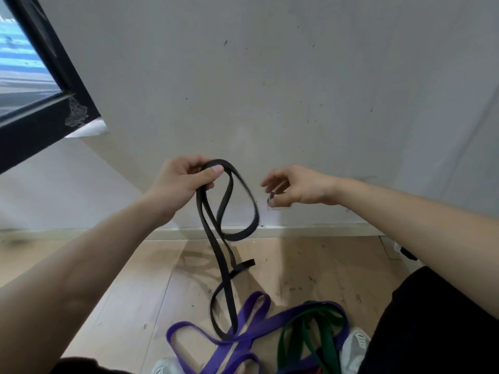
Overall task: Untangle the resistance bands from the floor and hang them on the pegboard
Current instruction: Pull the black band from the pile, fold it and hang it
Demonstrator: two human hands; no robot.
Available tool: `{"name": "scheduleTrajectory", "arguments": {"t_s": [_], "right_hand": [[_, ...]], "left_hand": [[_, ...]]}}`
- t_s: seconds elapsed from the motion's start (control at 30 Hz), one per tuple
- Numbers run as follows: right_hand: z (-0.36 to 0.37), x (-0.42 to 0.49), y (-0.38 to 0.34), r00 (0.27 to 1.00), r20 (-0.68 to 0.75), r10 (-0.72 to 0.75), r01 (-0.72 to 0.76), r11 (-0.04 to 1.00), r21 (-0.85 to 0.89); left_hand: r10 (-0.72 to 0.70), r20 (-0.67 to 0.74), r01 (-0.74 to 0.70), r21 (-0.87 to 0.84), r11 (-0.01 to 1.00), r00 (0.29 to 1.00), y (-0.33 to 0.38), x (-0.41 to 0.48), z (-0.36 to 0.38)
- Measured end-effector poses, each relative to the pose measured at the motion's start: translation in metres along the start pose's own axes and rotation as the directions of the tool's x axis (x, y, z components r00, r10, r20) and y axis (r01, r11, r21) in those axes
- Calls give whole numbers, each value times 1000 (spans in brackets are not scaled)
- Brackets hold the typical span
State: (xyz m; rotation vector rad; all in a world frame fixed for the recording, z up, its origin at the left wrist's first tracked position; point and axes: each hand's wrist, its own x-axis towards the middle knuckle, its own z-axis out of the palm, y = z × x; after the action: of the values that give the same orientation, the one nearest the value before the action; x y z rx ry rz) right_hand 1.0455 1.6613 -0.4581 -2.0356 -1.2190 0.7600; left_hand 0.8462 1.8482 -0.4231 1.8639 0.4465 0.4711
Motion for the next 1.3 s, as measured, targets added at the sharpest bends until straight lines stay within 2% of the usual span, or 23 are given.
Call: {"name": "scheduleTrajectory", "arguments": {"t_s": [0.23, 0.5, 0.7, 0.87, 1.13, 1.2, 1.3], "right_hand": [[22, 0, -46, 985, -4, -173, 166, 941, 296], [16, -10, -59, 984, -54, -168, 175, 963, 202], [-4, -28, -71, 954, -128, -270, 295, 917, 269], [-34, -37, -67, 917, -292, -271, 369, 857, 360], [-62, -41, -43, 924, -367, -113, 314, 772, 553], [-66, -39, -35, 923, -375, -85, 298, 776, 556], [-69, -37, -19, 935, -351, -52, 229, 846, 482]], "left_hand": [[61, 100, -66, 53, 996, 993, 4, 0, 10], [110, 121, -122, 97, 988, 987, 2, -2, 9], [65, 235, -111, 189, 976, 970, 0, -3, 23], [-35, 357, -50, 226, 973, 933, -12, -6, 30], [-64, 255, -9, 275, 961, 965, -18, 5, 21], [-57, 188, 15, 219, 976, 981, -16, 9, 15], [-46, 89, 40, 70, 997, 995, -11, 11, 12]]}}
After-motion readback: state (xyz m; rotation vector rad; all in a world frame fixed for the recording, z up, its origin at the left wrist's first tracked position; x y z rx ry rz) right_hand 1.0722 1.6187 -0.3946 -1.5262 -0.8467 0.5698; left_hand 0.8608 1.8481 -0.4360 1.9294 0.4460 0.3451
